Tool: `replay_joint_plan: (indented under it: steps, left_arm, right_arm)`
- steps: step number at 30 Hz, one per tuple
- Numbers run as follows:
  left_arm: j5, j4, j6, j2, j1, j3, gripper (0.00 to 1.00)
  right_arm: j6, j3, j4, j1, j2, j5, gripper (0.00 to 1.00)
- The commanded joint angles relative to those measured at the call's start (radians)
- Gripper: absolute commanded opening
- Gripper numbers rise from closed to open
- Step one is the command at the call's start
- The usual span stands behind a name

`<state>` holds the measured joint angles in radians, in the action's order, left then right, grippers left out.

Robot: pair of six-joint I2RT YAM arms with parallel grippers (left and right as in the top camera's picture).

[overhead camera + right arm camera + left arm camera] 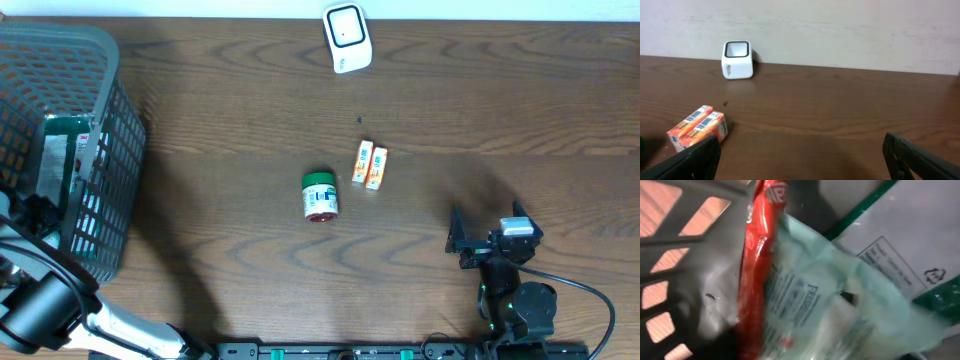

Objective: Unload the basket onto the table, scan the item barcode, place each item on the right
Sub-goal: 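Reach the left gripper into the grey basket and grasp the red-strip items, then lift the red strip and wipes pack out and drop them on the table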

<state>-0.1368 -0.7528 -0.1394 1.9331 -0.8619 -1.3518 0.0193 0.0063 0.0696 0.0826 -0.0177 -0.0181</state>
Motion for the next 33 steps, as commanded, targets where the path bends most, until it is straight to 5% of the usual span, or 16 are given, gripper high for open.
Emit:
replay_joint_plan:
  steps: [1,7,22,33]
  left_arm:
    - [-0.005,-0.016,-0.005,0.016,-0.009,-0.014,0.47]
    - [-0.005,-0.01,0.018,-0.114,-0.009,-0.031,0.19]
    - [-0.002,0.153,0.127,-0.683,0.198,-0.035,0.19]
    - [-0.002,-0.024,0.353,-0.924,0.732,-0.034,0.19]
  right_arm:
    - [0.012,-0.001,0.003,0.007,0.003,0.001,0.99]
    - [0.012,-0.001,0.003,0.007,0.003,0.001,0.99]
    - [0.012,-0.001,0.003,0.007,0.003,0.001,0.99]
    - [0.012,-0.001,0.003,0.007,0.003,0.001,0.99]
